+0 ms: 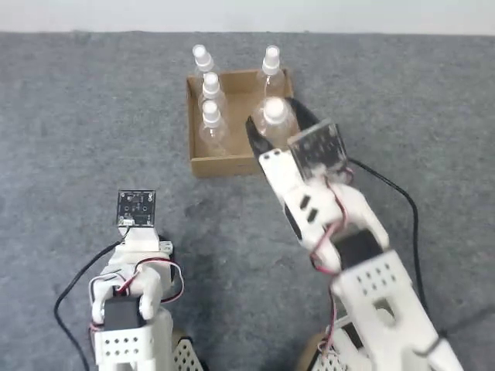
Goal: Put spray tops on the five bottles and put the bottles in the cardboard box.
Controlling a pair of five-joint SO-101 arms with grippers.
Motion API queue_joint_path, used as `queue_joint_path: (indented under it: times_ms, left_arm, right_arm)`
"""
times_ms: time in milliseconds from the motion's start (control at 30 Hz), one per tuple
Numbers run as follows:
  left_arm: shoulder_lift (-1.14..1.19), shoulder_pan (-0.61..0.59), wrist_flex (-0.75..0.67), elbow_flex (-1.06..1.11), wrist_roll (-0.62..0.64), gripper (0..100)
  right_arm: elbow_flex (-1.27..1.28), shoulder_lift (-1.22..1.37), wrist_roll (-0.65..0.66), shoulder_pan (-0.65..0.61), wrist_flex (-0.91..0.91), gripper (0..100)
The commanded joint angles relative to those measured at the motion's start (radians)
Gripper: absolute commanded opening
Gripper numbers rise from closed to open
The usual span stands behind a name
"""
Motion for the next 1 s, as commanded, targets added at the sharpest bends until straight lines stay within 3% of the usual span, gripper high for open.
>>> queue_joint_path:
  times_ms: [0, 400, 600, 967]
  left_arm:
    - [-0.018, -0.003, 0.005, -0.013, -0.005, 2]
    - [-0.018, -0.003, 0.005, -0.013, -0.005, 2]
    - [-0.018, -0.003, 0.005, -0.013, -0.005, 2]
    - [-0.018, -0.003, 0.005, -0.013, -0.005, 2]
  right_arm:
    - [-0.109, 0.134, 0.006, 0.031, -0.088, 0.6]
    - [-0.273, 0.515, 0.002, 0.054, -0.208, 0.6]
    - [-0.321, 0.648, -0.112, 0.062, -0.231, 0.6]
    - [-0.341, 0.842, -0.107, 0.077, -0.372, 0.6]
